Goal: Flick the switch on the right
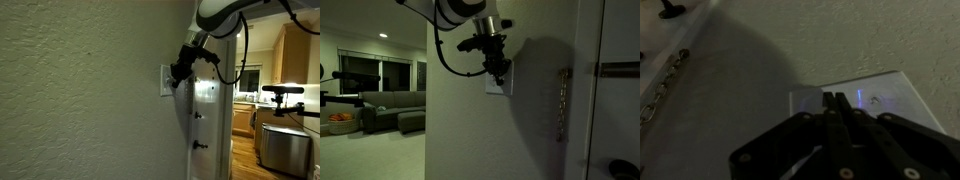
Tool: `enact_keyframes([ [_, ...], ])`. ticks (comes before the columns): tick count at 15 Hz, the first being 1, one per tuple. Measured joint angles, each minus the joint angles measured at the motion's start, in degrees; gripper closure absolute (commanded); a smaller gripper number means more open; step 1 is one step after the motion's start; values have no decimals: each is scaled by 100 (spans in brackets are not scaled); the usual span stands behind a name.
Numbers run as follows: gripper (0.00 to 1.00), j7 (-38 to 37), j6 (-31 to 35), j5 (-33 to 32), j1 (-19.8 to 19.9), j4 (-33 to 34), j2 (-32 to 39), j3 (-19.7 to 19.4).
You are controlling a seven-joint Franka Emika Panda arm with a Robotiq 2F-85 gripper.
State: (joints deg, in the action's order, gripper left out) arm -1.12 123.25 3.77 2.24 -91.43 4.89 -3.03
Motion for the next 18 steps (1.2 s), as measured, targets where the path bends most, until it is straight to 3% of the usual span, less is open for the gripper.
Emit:
enact_keyframes([
  [9, 94, 293, -175, -37, 29, 63, -375, -80],
  [10, 88, 294, -180, -37, 29, 81, -381, -81],
  [11, 68, 295, -190, -37, 29, 95, -381, -81],
  [13, 63, 303, -239, -37, 27, 96, -379, -77],
  [18, 33, 304, -473, -34, 24, 97, -265, -54],
])
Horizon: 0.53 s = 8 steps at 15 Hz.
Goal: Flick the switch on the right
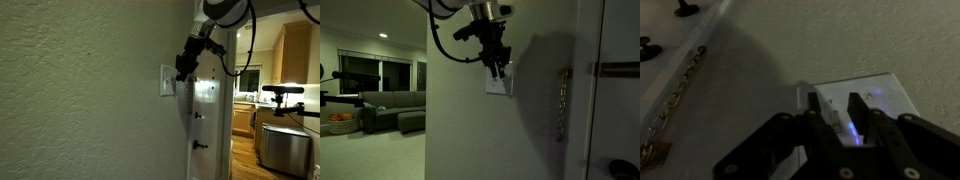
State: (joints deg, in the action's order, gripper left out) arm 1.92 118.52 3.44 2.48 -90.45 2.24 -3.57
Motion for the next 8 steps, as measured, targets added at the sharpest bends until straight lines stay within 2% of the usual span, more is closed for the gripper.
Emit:
enact_keyframes([
  [5, 0, 3, -17, 2, -4, 109, 202, 16],
  [8, 1, 6, -30, 1, -3, 286, 321, 19],
])
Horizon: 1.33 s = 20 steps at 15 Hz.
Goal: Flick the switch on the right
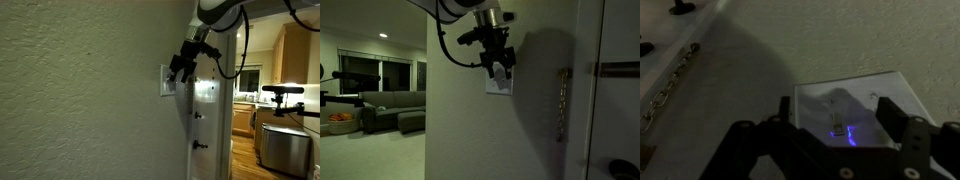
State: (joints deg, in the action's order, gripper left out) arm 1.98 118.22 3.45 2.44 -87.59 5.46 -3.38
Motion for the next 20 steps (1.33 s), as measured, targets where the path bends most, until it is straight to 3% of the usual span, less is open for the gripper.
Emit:
enact_keyframes([
  [4, 37, 27, -62, 3, 9, 173, 125, -13],
  [12, 89, 104, -171, 89, 6, 356, 260, 12],
  [16, 98, 164, -237, 110, 6, 388, 274, 11],
  [20, 94, 271, -258, 114, 9, 394, 271, 10],
])
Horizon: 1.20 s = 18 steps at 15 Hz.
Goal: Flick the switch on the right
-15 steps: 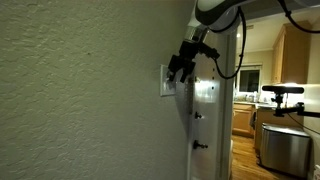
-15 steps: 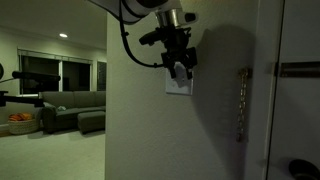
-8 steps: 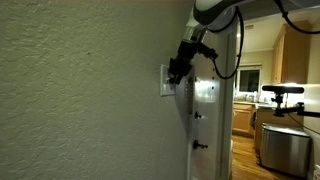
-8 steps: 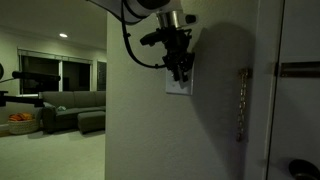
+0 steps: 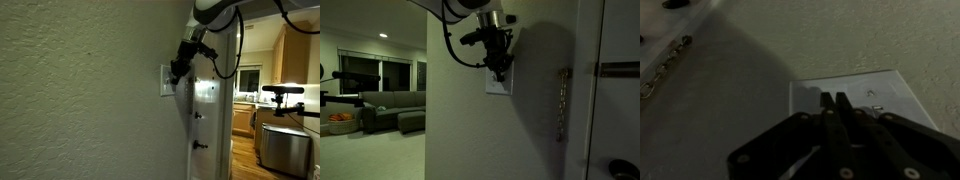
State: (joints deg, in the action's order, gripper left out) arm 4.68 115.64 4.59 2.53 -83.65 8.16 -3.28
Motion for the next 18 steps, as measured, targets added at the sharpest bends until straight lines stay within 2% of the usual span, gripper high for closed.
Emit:
enact_keyframes([
  [18, 94, 221, -14, -1, 3, 71, -62, -7],
])
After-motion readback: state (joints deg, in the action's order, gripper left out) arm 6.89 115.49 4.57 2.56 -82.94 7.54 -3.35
